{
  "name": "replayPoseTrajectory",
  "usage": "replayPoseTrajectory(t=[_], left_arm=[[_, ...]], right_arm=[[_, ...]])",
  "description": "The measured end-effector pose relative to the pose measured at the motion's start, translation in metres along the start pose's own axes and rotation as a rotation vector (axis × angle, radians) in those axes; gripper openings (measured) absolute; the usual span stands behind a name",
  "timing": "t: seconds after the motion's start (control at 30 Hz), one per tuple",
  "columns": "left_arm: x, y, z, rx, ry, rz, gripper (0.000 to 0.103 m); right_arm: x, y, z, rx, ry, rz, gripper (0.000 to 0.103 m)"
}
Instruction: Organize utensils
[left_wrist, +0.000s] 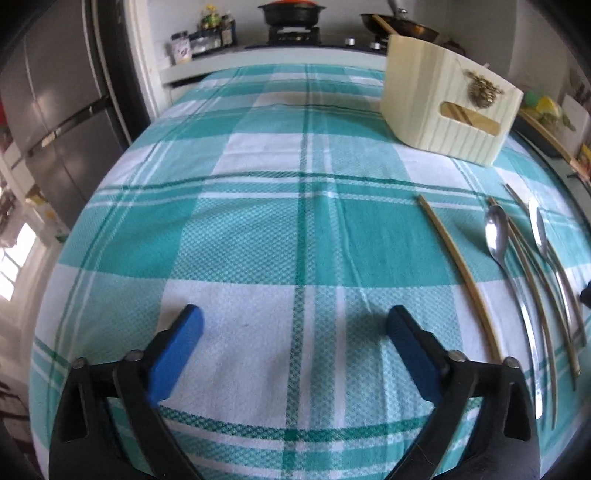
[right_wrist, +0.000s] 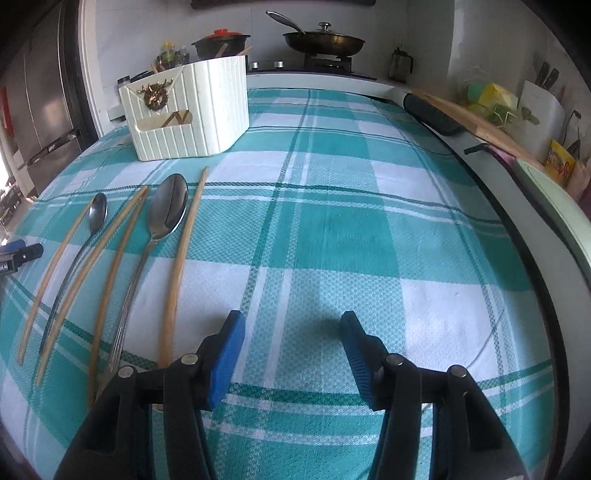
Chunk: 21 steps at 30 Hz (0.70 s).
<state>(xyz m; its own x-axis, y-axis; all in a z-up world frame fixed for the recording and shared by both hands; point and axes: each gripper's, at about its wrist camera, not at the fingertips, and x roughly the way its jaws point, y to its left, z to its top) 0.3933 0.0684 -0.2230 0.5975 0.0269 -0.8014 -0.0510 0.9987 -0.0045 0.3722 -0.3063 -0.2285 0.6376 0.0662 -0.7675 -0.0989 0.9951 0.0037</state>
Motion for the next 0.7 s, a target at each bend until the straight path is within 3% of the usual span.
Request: replayPoseTrajectory(t=[0.7], left_arm=[[0.0004, -0.0005, -0.0006, 0.005, 0.002, -0.001, 0.103]], right_arm=[[-0.0011, 0.0024, -0.0026, -0.012, -0.001, -0.015, 0.056]])
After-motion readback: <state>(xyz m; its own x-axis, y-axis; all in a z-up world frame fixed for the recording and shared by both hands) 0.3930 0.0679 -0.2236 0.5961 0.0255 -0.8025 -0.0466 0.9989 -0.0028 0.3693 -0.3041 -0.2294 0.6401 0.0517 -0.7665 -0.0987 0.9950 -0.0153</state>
